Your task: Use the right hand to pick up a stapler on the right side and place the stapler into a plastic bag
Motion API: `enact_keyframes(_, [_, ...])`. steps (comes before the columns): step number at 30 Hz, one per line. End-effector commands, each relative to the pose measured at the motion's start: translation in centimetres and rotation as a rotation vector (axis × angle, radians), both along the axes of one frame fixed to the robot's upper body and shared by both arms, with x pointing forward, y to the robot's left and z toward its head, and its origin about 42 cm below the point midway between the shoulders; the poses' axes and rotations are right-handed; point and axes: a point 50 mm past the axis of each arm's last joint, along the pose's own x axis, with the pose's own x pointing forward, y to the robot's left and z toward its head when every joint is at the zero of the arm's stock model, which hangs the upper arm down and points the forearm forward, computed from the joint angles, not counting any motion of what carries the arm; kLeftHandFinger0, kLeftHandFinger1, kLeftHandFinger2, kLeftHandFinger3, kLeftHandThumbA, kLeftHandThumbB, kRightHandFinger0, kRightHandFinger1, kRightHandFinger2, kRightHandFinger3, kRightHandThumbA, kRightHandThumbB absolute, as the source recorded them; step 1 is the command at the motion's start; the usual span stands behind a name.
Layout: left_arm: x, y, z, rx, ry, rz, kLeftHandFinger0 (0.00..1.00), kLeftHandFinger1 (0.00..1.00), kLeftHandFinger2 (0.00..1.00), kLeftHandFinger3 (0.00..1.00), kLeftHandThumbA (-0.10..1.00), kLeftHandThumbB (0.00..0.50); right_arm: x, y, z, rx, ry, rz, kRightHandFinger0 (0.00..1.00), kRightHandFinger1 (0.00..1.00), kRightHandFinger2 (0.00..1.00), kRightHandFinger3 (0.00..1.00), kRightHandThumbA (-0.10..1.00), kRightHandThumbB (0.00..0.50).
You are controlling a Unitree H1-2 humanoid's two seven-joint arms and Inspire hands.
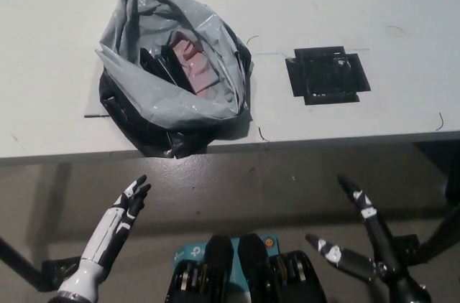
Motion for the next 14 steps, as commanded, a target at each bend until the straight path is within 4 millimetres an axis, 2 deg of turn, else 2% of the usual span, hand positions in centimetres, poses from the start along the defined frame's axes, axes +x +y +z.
enact_keyframes(1, [0.03, 0.19, 1.24, -0.01, -0.081, -0.01, 1.0, 1.0, 1.0, 1.0, 1.0, 0.4, 0.55, -0.68, 0.41, 0.009, -0.091, 0.049, 1.0, 1.0, 1.0, 1.0, 0.76, 0.328])
enact_keyframes(6, [-0.04, 0.39, 1.44, -0.003, -0.082, -0.003, 1.0, 1.0, 1.0, 1.0, 1.0, 0.411, 0.93, -0.46, 0.09, -0.01, -0.066, 0.067, 1.0, 1.0, 1.0, 1.0, 0.74, 0.319])
enact_keyframes(8, [-0.19, 0.36, 1.34, -0.011, -0.083, -0.005, 1.0, 1.0, 1.0, 1.0, 1.0, 0.393, 0.83, -0.59, 0.05, -0.031, -0.055, 0.077, 1.0, 1.0, 1.0, 1.0, 0.75, 0.318])
enact_keyframes(14, [-0.3, 0.4, 1.33, -0.023, -0.085, 0.001, 1.0, 1.0, 1.0, 1.0, 1.0, 0.393, 0.94, -0.65, 0.19, -0.045, -0.059, 0.102, 1.0, 1.0, 1.0, 1.0, 0.71, 0.3])
